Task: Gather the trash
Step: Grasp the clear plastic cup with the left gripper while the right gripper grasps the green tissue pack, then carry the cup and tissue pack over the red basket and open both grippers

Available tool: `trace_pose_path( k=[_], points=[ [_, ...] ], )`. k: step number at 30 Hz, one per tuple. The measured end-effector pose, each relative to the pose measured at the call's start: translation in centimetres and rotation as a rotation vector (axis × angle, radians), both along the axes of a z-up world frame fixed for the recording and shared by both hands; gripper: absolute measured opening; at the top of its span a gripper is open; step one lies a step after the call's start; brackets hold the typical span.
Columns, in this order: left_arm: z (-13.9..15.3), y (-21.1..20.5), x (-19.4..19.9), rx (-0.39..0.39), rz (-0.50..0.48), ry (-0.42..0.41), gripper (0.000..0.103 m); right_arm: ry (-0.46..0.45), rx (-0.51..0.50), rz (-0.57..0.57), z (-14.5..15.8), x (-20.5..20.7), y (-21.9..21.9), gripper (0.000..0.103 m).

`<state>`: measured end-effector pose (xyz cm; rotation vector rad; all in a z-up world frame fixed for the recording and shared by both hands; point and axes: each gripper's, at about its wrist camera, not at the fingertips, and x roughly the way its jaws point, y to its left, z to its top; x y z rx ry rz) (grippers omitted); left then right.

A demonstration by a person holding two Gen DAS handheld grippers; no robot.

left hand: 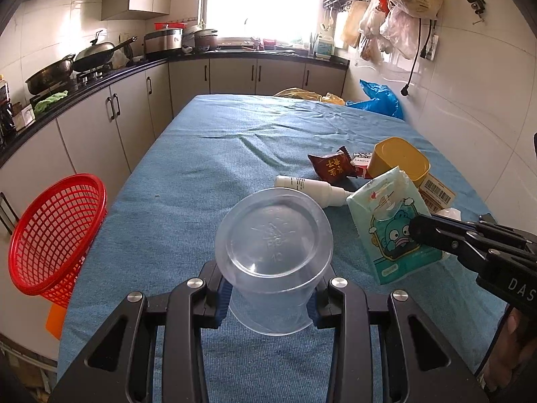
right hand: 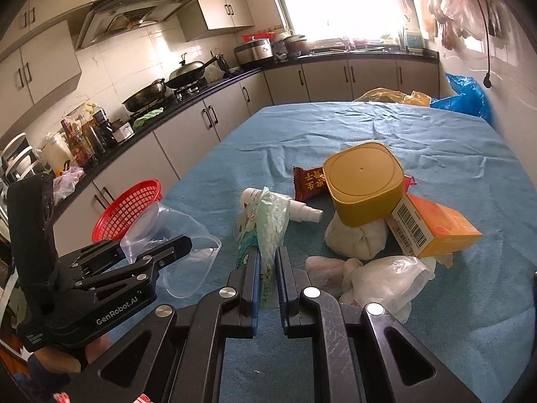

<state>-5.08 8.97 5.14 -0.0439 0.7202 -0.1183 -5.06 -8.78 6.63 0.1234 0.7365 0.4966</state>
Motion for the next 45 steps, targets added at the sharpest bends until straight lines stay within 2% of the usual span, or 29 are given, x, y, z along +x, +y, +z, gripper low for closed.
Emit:
trace_pose_path(
  k=[22,45],
  points=[
    [0.3,0.4,-0.7,-0.004,0.006,-0.007,0.034,-0.011,-0.003,0.013,0.7,-0.7,0.5,0.010],
    [1.6,3.7,-1.5,-0.035,0.065,-0.033,0.034,-0.034,-0.027,0.079,2.3,-0.1,3.0,0.010]
  ],
)
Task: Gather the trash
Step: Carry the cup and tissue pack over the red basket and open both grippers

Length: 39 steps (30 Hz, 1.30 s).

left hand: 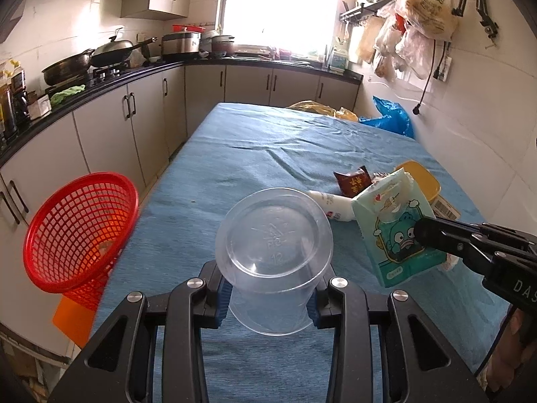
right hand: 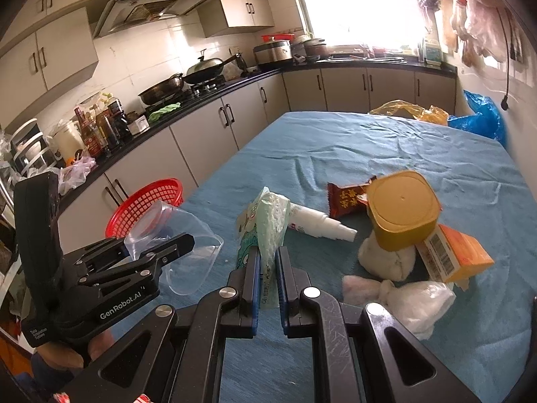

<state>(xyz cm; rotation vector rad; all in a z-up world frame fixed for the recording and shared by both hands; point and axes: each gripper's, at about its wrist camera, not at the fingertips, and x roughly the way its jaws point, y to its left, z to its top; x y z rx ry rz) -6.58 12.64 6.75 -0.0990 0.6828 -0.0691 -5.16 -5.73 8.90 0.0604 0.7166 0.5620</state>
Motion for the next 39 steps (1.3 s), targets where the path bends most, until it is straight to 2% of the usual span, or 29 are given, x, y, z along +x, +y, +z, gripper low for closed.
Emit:
trace_pose_path(
  k=[9,13,25,32,39],
  points=[
    [0.8,3.1,-0.3,-0.013,0.066,-0.018,0.035,-0.009,-0.019,0.065,0.8,0.6,3.2,0.010],
    [1.3,5.7,-0.7,-0.018,0.123,-0.029,0.035,0.007,-0.016,0.103,1.2,1.3,5.1,0.010],
    [1.6,15.8,-0.7,-0.059,0.310,-0.017,0.035,0.012,-0.020,0.238,2.9,3.7,14.8,0.010],
    [0.7,19.3,-0.1,-0.059,0.358,0.009,0.035,0.035,-0.013,0.280,2.7,5.8,19.9,0.010],
    [0.1,21.0,0.5,-0.056,0.390,0.023,0.035,0.061,-0.026,0.293,1.6,7.9,24.0,0.010]
  ],
)
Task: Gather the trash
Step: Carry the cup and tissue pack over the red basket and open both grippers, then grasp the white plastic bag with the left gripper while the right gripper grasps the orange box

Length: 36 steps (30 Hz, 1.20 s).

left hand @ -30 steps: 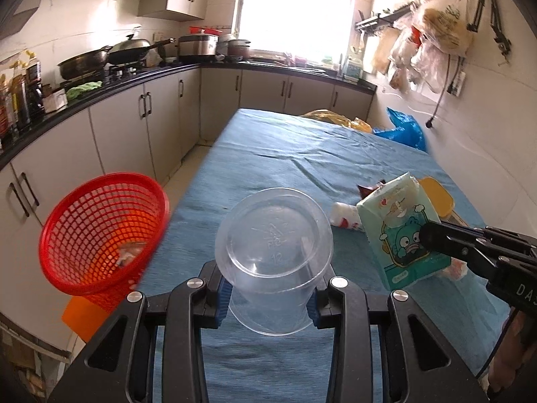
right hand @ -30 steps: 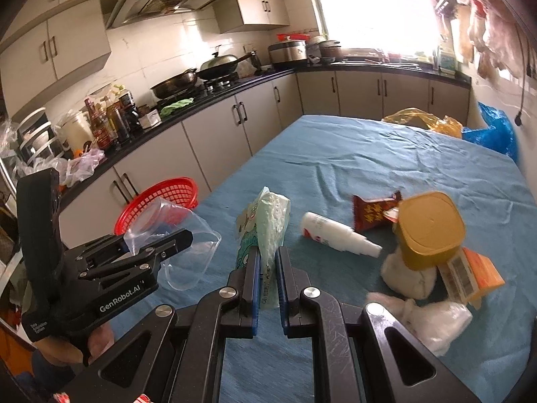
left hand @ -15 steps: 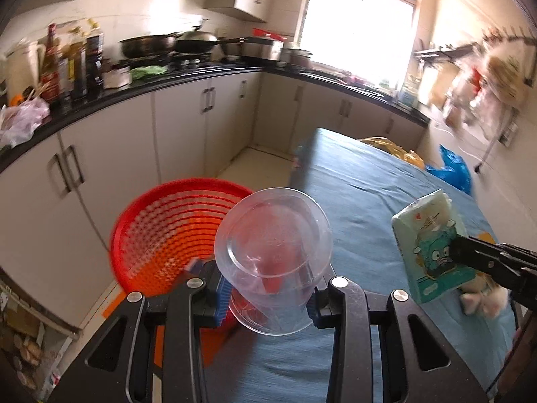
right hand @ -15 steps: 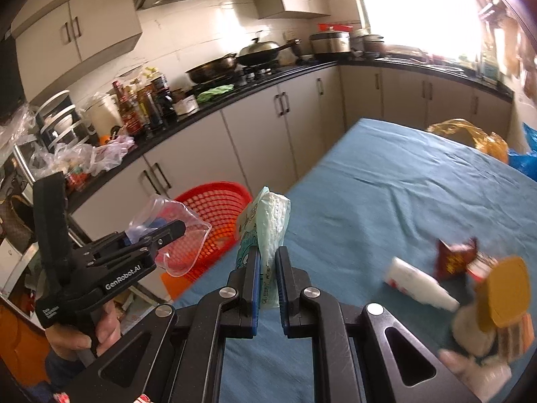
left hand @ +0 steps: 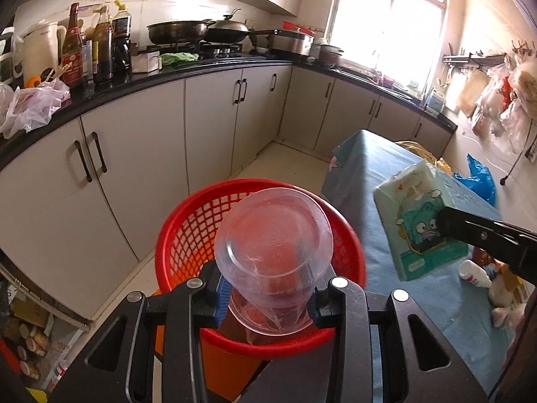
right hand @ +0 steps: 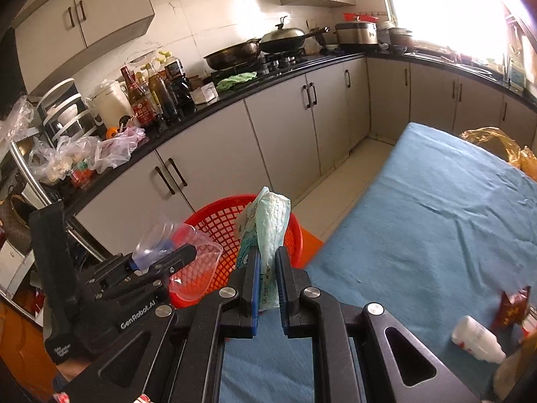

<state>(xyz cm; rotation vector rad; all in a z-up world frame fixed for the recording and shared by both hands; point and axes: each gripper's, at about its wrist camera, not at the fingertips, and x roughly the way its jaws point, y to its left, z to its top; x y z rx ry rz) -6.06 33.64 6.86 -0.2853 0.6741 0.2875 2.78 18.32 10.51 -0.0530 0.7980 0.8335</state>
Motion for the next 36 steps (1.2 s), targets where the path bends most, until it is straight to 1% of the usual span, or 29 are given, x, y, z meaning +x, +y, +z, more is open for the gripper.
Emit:
trace_pose_path(
  k=[2,3,5,7,9,11,15,17,19,22,26,30,34,36],
  points=[
    [-0.1,0.3,0.1,0.003,0.011,0.002,0.035,0.012,-0.006,0.008,-0.4,0.4,0.6,0.011],
    [-0.1,0.5,0.2,0.002,0.016,0.002,0.035,0.015,-0.008,0.011,-0.6,0.7,1.2,0.013],
    [-0.1,0.6,0.4,0.003,0.019,0.003,0.038,0.014,-0.013,0.007,-0.8,1.2,1.8,0.016],
    [0.0,0.5,0.3,0.013,0.027,0.000,0.061,0.014,-0.005,0.002,-0.8,1.4,1.6,0.019],
    [0.4,0.2,-0.1,0.028,0.040,-0.018,0.062,0.007,0.011,-0.010,-0.4,1.3,0.7,0.019],
    [0.7,-0.1,-0.3,0.036,0.025,-0.023,0.062,-0.010,0.016,-0.019,0.2,0.9,-0.3,0.019],
    [1.0,-1.8,-1.2,0.020,-0.016,-0.036,0.063,-0.040,0.036,-0.050,1.0,-1.1,-4.2,0.020],
    [0.9,-3.3,-1.7,0.005,-0.045,-0.046,0.063,-0.046,0.041,-0.060,1.0,-2.2,-6.1,0.025],
    [0.6,-5.4,-2.0,-0.003,-0.092,-0.046,0.065,-0.054,0.035,-0.089,0.6,-3.5,-8.5,0.028],
    [0.1,-9.0,-2.0,0.006,-0.175,-0.029,0.066,-0.040,0.050,-0.115,0.1,-4.7,-11.6,0.028],
    [-0.6,-13.8,-1.7,0.025,-0.287,-0.006,0.066,-0.023,0.069,-0.179,-0.6,-5.8,-16.2,0.028],
    [-1.0,-17.9,-1.2,0.047,-0.376,0.014,0.066,-0.005,0.099,-0.255,-1.0,-6.9,-21.5,0.028],
    [-1.5,-21.3,-0.6,0.059,-0.449,0.034,0.066,-0.014,0.128,-0.352,-0.7,-7.7,-27.2,0.028],
    [-1.7,-23.2,-0.5,0.064,-0.488,0.043,0.067,-0.012,0.146,-0.420,-0.6,-7.7,-30.4,0.031]
  ],
)
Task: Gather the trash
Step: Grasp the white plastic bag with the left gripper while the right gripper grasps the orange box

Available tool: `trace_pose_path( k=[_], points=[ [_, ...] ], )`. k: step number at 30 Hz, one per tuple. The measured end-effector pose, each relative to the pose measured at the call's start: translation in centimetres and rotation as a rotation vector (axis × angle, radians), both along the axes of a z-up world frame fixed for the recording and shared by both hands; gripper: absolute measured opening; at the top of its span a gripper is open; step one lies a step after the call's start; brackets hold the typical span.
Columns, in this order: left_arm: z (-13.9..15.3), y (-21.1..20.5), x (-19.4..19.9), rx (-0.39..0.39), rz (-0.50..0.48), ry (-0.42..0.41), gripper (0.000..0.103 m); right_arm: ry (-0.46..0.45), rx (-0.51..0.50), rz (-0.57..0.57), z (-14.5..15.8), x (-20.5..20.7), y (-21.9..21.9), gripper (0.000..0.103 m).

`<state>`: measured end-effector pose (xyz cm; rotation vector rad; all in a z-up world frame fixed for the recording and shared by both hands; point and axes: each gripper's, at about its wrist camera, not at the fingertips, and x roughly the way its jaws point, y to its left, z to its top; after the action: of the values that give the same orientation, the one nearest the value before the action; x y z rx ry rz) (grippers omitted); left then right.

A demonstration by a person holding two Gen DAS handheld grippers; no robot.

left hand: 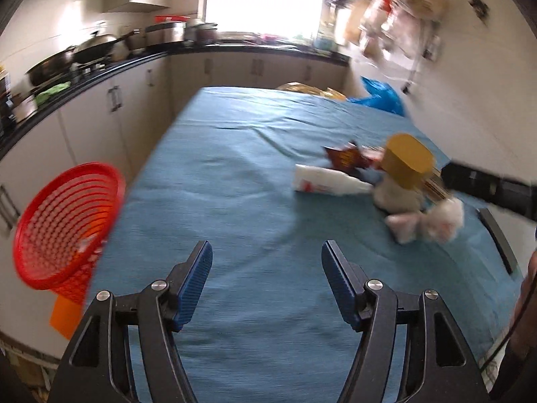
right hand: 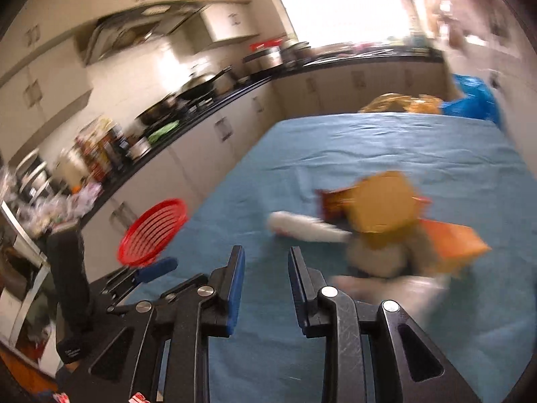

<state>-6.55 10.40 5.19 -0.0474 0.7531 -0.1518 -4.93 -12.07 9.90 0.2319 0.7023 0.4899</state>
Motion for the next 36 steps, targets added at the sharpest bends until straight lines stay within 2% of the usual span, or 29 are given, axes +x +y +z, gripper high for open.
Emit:
trace_pose_path(
  k=[2,7,12,15,18,23,25,26,27,28,29,30,36],
  points=[
    [0.0,-1.5,0.1,0.007,-0.042,0.005,0.067,0.018,0.014,-0.080,-0.3,0.3,-3.2,0.040],
    [0.3,-5.5,0.2,0.042,-0.160,-0.008,0.076,0.085,0.087,-0.206,-1.6,1.1,-8.6,0.040],
    [0.4,-11.3,0.3,0.160,-0.327,-0.036,0.086,0.095,0.136,-0.267,-1.8,0.9,-12.0,0.040],
    [0.1,-14.5,0.6,0.240,-0.376,-0.056,0.089,0.095,0.159,-0.294,-1.9,0.8,-13.3,0.041],
    [-0.4,-17.1,1.0,0.328,-0.405,-0.073,0.090,0.104,0.183,-0.315,-2.4,0.7,-14.8,0.041],
    [-1.5,-21.0,1.7,0.469,-0.400,-0.135,0.090,0.124,0.222,-0.340,-3.2,1.0,-16.4,0.041],
    [-1.8,-22.1,2.1,0.502,-0.392,-0.152,0.090,0.130,0.227,-0.343,-3.5,1.0,-16.8,0.042],
    [-1.8,-22.4,2.3,0.504,-0.385,-0.160,0.088,0.135,0.229,-0.343,-3.7,1.0,-17.0,0.043],
    [-1.9,-22.6,2.7,0.504,-0.372,-0.160,0.080,0.139,0.234,-0.342,-3.8,1.0,-17.1,0.043],
    [-1.9,-22.6,3.1,0.495,-0.363,-0.149,0.063,0.143,0.238,-0.338,-3.8,1.0,-17.2,0.043],
    [-1.9,-22.4,3.5,0.479,-0.357,-0.135,0.053,0.148,0.240,-0.335,-4.0,0.9,-17.2,0.043],
    [-1.9,-21.9,3.9,0.455,-0.345,-0.112,0.036,0.153,0.243,-0.332,-4.1,1.0,-17.2,0.043],
    [-0.6,-17.6,5.0,0.276,-0.257,-0.074,0.031,0.192,0.270,-0.302,-4.7,2.0,-16.5,0.051]
  ],
)
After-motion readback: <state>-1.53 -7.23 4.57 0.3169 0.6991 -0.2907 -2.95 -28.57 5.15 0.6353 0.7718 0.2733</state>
